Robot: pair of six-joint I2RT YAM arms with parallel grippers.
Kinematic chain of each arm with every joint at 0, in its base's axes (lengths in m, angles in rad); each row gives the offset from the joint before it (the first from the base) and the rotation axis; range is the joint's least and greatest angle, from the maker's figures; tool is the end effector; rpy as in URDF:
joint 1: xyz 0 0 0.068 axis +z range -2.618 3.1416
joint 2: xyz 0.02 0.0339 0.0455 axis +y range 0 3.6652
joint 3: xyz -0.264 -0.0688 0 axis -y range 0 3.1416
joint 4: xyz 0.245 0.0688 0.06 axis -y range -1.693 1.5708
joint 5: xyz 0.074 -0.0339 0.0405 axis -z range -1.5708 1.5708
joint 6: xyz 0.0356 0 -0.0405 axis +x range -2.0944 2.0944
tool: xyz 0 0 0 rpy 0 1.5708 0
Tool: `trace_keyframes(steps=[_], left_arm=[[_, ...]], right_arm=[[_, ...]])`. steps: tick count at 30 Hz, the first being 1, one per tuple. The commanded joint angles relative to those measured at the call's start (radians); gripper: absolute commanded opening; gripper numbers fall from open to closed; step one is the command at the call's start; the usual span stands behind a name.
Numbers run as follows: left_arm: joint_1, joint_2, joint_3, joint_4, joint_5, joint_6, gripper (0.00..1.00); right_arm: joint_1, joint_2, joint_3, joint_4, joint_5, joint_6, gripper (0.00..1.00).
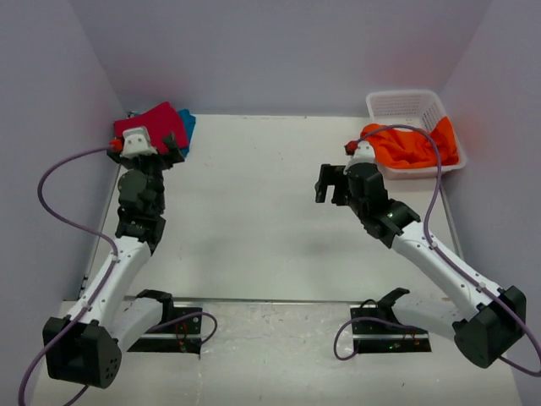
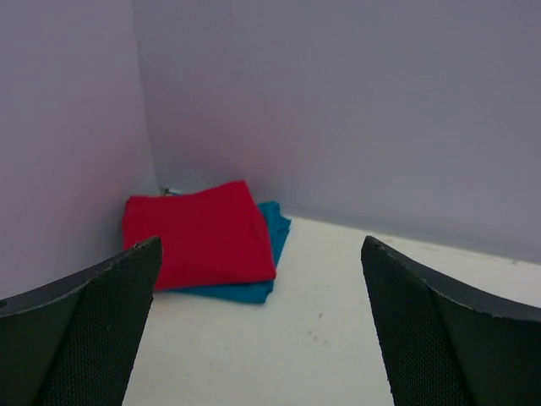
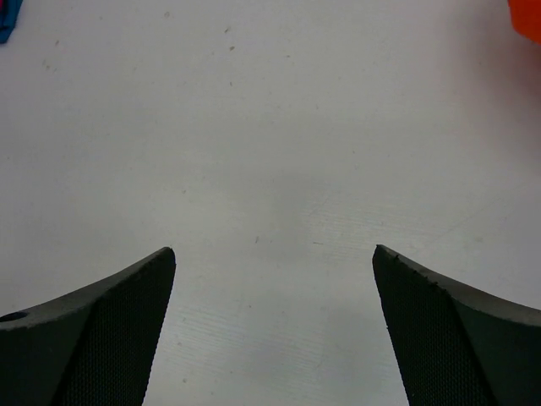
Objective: Fold and stack the t-shirts
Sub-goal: Grab crumpled tshirt from bin with the right arm
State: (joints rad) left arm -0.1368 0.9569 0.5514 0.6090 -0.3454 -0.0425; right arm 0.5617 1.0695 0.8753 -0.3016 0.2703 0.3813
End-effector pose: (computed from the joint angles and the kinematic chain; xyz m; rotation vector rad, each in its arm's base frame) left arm 0.2216 -0.0183 0.3095 -0.2250 1.3615 0.0862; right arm 0.2085 0.1200 0.3051 -0.0192 2.0610 0.3073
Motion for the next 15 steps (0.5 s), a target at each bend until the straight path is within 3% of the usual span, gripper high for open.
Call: trace_keyframes(steps=[1,4,5,9,11,12,13,15], left_arm=[[-0.056,-0.007,0.238,-0.455,-0.007,-0.138,1.00],[-0.089,0.006,0.404,-0.678,0.041,-0.267,1.00],[-0.090,0.014,0.415,-0.718,0.156,-0.272,1.00],[-0.083,0.043,0.365,-0.666,0.434,-0.364,1.00],[-0.045,0.057,0.267,-0.628,0.549,-0.535,1.00],[-0.020,0.072,0.266,-0.627,0.549,-0.536,1.00],[0.005,0.091,0.248,-0.577,0.660,-0.569,1.00],[0.029,0.169,0.251,-0.572,0.730,-0.559,1.00]], right_arm=[[-0.011,0.035,0.122,0.016,0.092,-0.050,0.99],[-0.058,0.157,0.252,-0.026,0.207,-0.091,0.99],[-0.127,0.199,0.296,-0.056,0.214,-0.090,0.99],[-0.290,0.448,0.549,-0.148,0.137,-0.100,0.97],[-0.372,0.556,0.644,-0.160,0.092,-0.117,0.94],[-0.373,0.598,0.681,-0.180,0.092,-0.120,0.92],[-0.405,0.634,0.723,-0.200,0.080,-0.122,0.91],[-0.427,0.705,0.818,-0.241,0.079,-0.143,0.91]])
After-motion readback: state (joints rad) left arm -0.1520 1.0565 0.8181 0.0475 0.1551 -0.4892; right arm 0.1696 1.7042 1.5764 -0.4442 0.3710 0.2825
